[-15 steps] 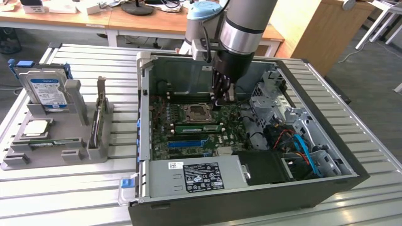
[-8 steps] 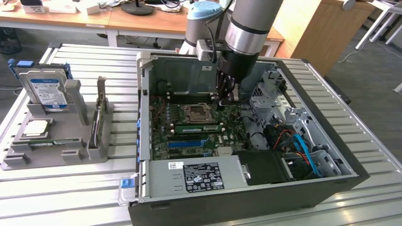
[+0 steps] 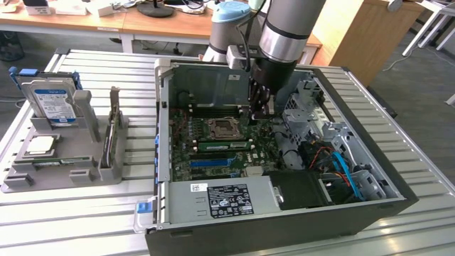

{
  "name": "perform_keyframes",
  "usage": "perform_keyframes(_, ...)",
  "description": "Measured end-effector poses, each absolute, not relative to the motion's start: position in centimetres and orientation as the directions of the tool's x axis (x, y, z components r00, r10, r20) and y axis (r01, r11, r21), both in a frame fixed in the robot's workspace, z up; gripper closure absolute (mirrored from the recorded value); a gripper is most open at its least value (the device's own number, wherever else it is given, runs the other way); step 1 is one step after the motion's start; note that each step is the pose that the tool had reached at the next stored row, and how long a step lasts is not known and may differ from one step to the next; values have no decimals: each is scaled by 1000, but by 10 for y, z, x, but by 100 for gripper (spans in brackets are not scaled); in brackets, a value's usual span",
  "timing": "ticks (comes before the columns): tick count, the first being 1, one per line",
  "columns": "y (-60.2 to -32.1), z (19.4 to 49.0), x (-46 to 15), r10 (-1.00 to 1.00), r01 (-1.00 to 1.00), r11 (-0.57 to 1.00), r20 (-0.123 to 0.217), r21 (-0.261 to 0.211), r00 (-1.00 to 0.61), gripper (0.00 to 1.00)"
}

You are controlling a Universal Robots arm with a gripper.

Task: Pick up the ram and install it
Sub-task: 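Press down the ram until it locks into place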

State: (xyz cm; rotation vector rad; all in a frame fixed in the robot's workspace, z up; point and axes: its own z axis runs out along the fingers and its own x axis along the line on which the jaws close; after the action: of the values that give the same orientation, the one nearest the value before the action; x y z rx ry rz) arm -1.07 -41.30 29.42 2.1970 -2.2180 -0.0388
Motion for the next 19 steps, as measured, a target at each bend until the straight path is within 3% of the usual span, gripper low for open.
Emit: perform_keyframes(19, -413, 274, -11, -1000, -1000, 9, -4, 29, -10, 89)
